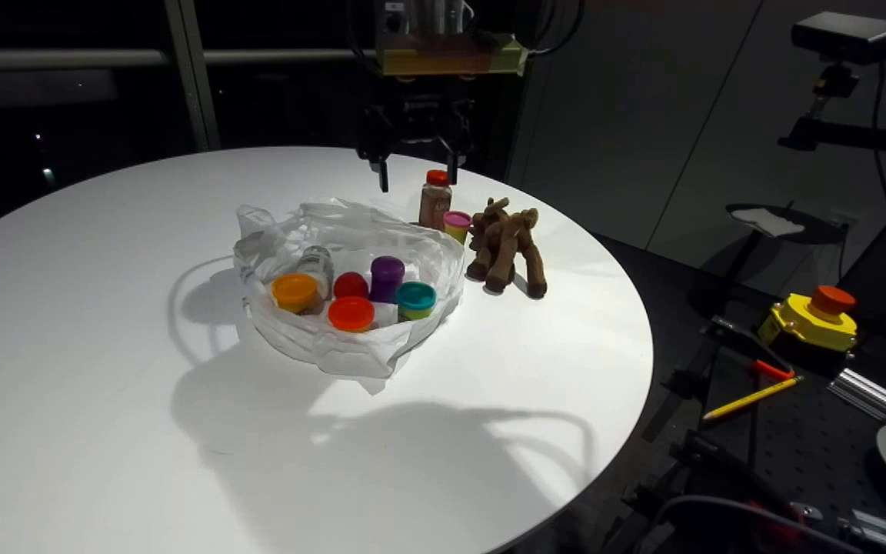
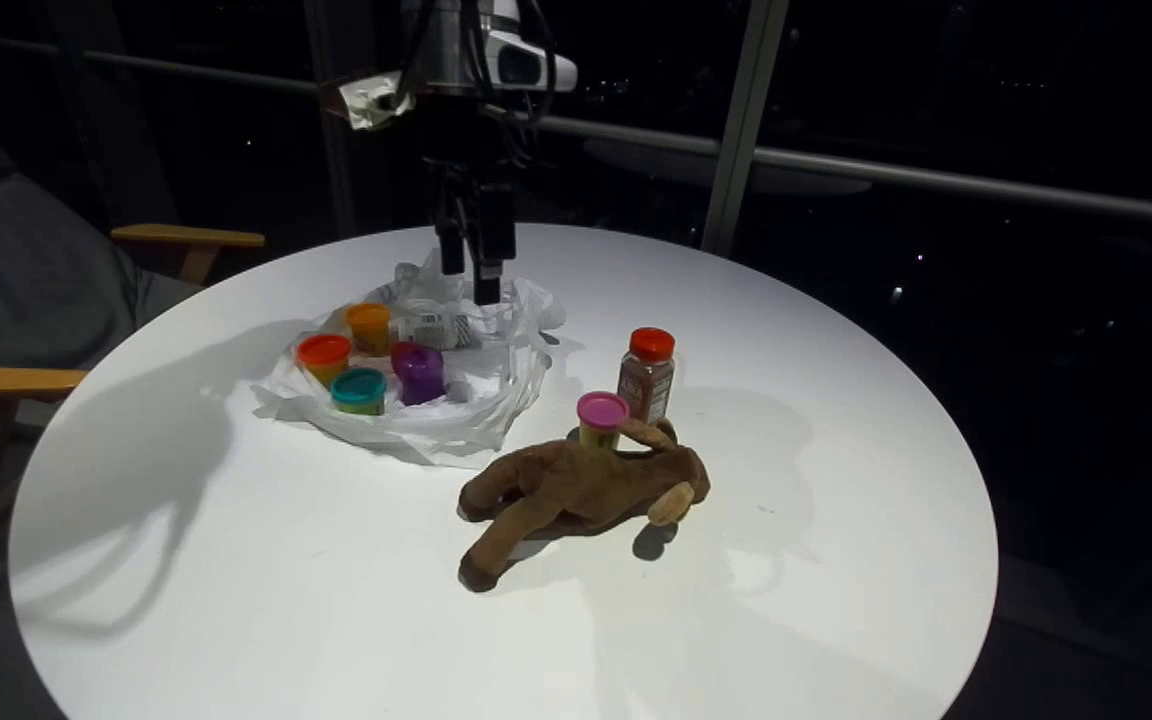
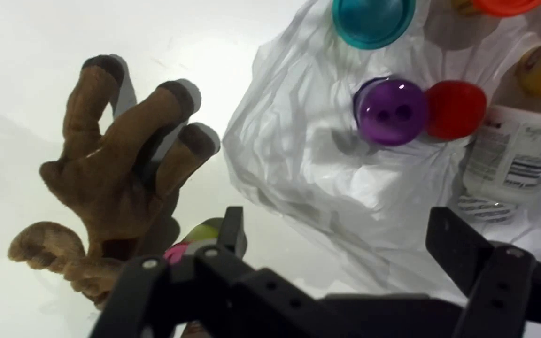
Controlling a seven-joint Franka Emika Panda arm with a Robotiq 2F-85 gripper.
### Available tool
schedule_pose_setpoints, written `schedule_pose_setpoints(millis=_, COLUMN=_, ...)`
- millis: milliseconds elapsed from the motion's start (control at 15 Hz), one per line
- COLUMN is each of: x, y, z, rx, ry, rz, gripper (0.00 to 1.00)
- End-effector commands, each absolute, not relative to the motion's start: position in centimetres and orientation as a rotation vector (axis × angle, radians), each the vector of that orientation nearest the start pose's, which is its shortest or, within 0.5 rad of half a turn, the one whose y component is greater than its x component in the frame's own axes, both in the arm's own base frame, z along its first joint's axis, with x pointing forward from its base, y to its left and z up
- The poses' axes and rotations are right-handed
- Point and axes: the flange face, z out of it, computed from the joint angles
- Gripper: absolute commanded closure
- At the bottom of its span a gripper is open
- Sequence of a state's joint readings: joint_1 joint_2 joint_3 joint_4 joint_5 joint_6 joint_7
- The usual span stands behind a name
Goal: Remove all the objects from the plastic bag and put them on the table
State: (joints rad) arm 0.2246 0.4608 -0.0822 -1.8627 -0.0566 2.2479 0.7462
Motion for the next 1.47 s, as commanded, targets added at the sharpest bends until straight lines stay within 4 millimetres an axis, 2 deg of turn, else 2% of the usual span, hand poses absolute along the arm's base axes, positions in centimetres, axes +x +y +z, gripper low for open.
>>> schedule_pose_setpoints(millis=0, x=63.2, y=11.9, z=25.3, rx=-3.138, ry=0.788, rz=0.046, gripper=0.0)
schedule_pose_setpoints(millis=267, x=64.2, y=12.7, z=22.1, rx=-3.165, ry=0.671, rz=0.109, gripper=0.0)
schedule_pose_setpoints(millis=600, x=64.7, y=12.2, z=18.7, rx=-3.144, ry=0.533, rz=0.116, gripper=0.0)
schedule_pose_setpoints(millis=867, x=63.9, y=12.2, z=17.8, rx=-3.115, ry=0.438, rz=0.169, gripper=0.0)
schedule_pose_setpoints(millis=1133, x=62.8, y=12.8, z=17.8, rx=-3.093, ry=0.358, rz=0.205, gripper=0.0)
schedule_pose_setpoints(millis=1400, x=62.5, y=13.1, z=17.2, rx=-3.099, ry=0.343, rz=0.22, gripper=0.0)
